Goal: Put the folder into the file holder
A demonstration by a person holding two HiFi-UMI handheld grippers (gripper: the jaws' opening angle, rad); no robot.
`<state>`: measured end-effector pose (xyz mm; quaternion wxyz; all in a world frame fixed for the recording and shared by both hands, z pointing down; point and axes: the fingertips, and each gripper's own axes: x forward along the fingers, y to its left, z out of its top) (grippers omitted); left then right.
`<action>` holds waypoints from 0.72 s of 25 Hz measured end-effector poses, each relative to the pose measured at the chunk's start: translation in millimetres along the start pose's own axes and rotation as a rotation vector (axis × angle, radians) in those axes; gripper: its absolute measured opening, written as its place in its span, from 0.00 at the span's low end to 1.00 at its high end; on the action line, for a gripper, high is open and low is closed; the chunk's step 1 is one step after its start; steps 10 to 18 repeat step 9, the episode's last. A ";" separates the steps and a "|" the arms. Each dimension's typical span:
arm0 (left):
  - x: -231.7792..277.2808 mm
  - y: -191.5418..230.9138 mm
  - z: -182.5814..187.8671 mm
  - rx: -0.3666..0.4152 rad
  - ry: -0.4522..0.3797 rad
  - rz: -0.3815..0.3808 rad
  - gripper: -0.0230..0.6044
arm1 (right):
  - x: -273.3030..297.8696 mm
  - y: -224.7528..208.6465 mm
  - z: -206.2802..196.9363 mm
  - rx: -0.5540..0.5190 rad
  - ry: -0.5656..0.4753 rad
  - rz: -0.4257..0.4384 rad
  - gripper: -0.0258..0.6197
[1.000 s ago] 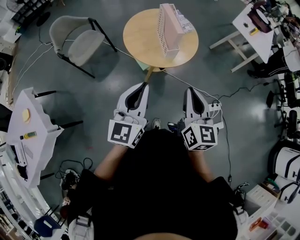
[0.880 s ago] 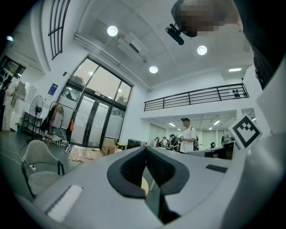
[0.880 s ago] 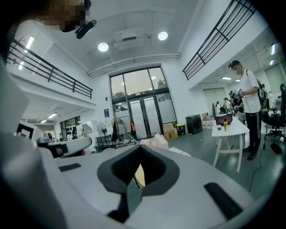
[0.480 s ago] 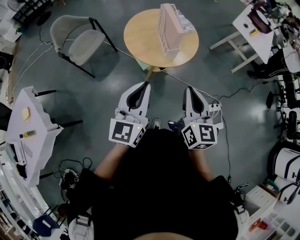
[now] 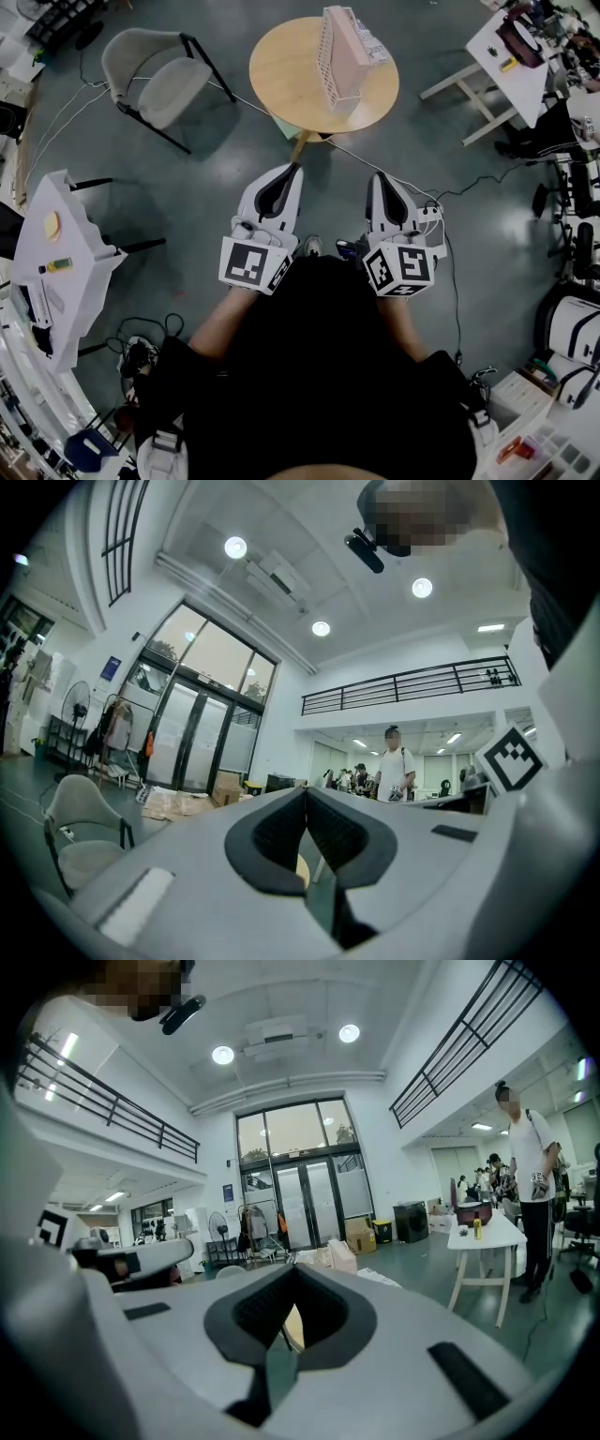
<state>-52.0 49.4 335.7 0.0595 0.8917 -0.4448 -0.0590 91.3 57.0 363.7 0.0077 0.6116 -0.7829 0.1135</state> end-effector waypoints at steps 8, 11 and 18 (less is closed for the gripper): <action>-5.1 2.9 2.3 -0.005 -0.008 -0.003 0.04 | 0.0 8.4 -0.1 -0.010 0.003 0.008 0.03; -5.1 2.8 2.2 -0.006 -0.009 -0.004 0.04 | 0.2 8.6 -0.5 -0.011 0.004 0.008 0.03; -5.1 2.8 2.2 -0.006 -0.009 -0.004 0.04 | 0.2 8.6 -0.5 -0.011 0.004 0.008 0.03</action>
